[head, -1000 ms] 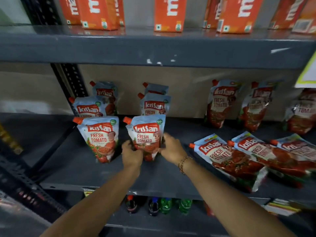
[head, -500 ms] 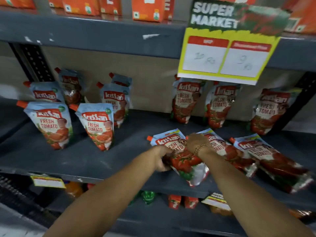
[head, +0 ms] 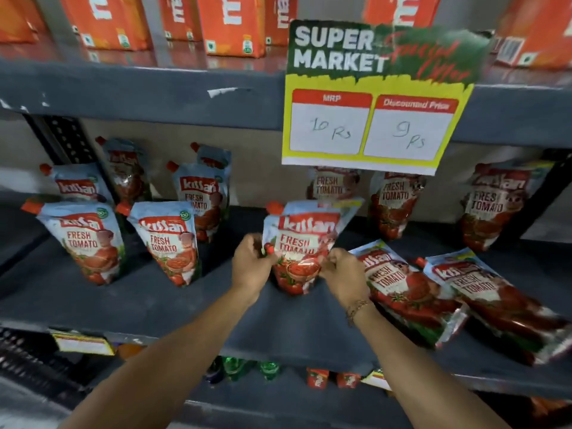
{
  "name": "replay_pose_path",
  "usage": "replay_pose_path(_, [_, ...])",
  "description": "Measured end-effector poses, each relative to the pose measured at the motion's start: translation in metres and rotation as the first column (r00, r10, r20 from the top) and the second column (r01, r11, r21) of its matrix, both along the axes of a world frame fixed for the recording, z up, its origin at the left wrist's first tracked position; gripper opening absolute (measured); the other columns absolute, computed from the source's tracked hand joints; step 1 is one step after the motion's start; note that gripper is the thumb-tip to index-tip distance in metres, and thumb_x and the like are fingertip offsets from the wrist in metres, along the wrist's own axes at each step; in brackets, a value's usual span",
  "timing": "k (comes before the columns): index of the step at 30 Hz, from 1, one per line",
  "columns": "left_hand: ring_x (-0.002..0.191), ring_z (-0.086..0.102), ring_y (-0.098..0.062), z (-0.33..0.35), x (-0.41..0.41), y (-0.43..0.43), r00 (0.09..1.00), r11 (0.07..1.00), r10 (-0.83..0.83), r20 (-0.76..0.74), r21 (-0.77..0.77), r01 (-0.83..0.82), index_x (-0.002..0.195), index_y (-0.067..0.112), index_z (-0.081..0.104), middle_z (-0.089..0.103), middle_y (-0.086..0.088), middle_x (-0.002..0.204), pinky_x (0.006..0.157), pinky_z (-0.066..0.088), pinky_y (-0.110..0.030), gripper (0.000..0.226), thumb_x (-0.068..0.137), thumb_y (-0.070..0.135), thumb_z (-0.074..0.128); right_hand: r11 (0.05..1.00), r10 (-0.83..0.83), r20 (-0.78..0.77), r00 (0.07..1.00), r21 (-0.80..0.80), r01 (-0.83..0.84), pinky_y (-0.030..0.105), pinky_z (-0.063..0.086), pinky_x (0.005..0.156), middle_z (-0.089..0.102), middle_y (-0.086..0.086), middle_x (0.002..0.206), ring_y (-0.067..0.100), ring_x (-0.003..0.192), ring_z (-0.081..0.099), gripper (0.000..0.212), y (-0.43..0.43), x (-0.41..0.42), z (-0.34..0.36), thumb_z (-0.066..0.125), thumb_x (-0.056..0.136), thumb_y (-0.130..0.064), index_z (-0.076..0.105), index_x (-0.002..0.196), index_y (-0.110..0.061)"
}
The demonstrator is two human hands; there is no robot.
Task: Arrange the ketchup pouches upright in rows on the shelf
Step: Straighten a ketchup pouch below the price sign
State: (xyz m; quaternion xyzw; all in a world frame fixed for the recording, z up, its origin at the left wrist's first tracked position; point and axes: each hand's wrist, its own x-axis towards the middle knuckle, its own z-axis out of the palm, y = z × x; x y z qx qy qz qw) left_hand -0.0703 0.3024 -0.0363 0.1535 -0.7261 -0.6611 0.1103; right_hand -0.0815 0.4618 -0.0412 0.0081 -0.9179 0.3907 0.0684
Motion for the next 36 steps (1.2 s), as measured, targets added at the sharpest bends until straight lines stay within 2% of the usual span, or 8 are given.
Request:
replay_pose_path(5, [0.103,0.063,-0.029,-0.013,0.010,0.038,0.881,0.921,0.230,0.413,0.201,-0.334,0.112,0.000,0.060,0.064,-0.013,0.109,0.078,0.049,-0.030,0.030,0.084,0.010,0.061,0.996,0.089,0.113,0.990,0.002,-0.090,0.040,0.051,0.083,0.071,0.025,0.095,0.037,0.095,0.065,0.015,0.014,-0.015,0.006,0.054,0.081,-0.001,0.066,0.087,0.006])
replay_pose_path(10, [0.102,0.058,-0.024,-0.004,0.011,0.095,0.706,0.838,-0.418,0.572,0.543,0.055,0.104,0.007,0.058,0.060,-0.007,0.097,0.097,0.042,-0.036,0.018,0.096,0.011,0.042,0.776,-0.217,0.219,0.951,0.630,0.032,0.038,0.047,0.093,0.063,0.016,0.121,0.032,0.113,0.058,0.035,0.083,-0.023,0.014,0.054,0.082,-0.020,0.059,0.113,-0.007])
replay_pose_path(15, [0.133,0.046,-0.027,-0.001,-0.016,0.134,0.674,0.805,-0.513,0.531,0.571,0.162,0.137,0.005,0.046,0.048,-0.014,0.144,0.106,0.039,-0.034,0.045,0.095,0.015,0.053,0.698,-0.299,0.288,0.910,0.716,0.002,0.040,0.050,0.089,0.061,0.015,0.123,0.031,0.113,0.058,0.036,0.125,-0.032,0.017,0.047,0.088,-0.024,0.056,0.121,-0.010])
replay_pose_path(19, [0.129,0.051,-0.029,-0.009,-0.020,0.154,0.735,0.837,-0.440,0.516,0.532,0.128,0.130,0.001,0.050,0.055,-0.016,0.136,0.098,0.044,-0.038,0.039,0.091,-0.001,0.055,0.745,-0.210,0.331,0.920,0.664,-0.069,0.038,0.047,0.093,0.057,0.016,0.128,0.032,0.119,0.052,0.038,0.142,-0.038,0.017,0.047,0.090,-0.021,0.053,0.123,-0.005])
replay_pose_path(24, [0.078,0.061,-0.029,0.019,-0.043,0.161,0.942,0.970,-0.180,0.282,0.209,0.123,0.093,0.001,0.062,0.060,-0.021,0.104,0.068,0.051,-0.036,0.017,0.080,-0.011,0.061,0.902,-0.138,0.034,0.990,0.417,0.112,0.037,0.047,0.076,0.065,0.028,0.105,0.039,0.100,0.060,0.025,0.158,-0.037,0.037,0.048,0.089,-0.012,0.061,0.094,0.008])
replay_pose_path(29, [0.109,0.063,-0.024,0.047,-0.046,0.174,0.983,0.985,-0.118,-0.144,-0.141,0.098,0.114,0.007,0.060,0.068,-0.009,0.117,0.093,0.053,-0.039,0.032,0.082,0.007,0.066,0.984,-0.092,-0.092,0.992,0.147,0.105,0.032,0.030,0.053,0.054,0.018,0.060,0.029,0.052,0.045,0.036,0.181,-0.035,0.040,0.050,0.088,-0.010,0.044,0.052,-0.007])
replay_pose_path(33, [0.108,0.061,-0.025,0.009,-0.027,0.195,0.994,0.996,0.048,-0.100,-0.071,-0.055,0.111,0.007,0.057,0.063,-0.002,0.104,0.091,0.050,-0.036,0.026,0.087,0.000,0.058,1.000,-0.015,0.106,0.994,0.021,0.013,0.040,0.051,0.075,0.068,0.027,0.088,0.037,0.085,0.063,0.026,0.190,-0.025,0.013,0.054,0.087,-0.012,0.062,0.073,0.008])
replay_pose_path(36, [0.096,0.065,-0.028,-0.003,-0.023,0.219,0.947,0.945,0.320,0.001,0.063,-0.320,0.102,0.000,0.060,0.068,-0.013,0.101,0.071,0.052,-0.031,0.018,0.085,-0.001,0.054,0.991,0.120,0.173,0.978,0.032,-0.127,0.038,0.052,0.085,0.069,0.014,0.090,0.032,0.095,0.064,0.009,0.207,-0.029,0.016,0.060,0.080,-0.007,0.064,0.073,-0.008])
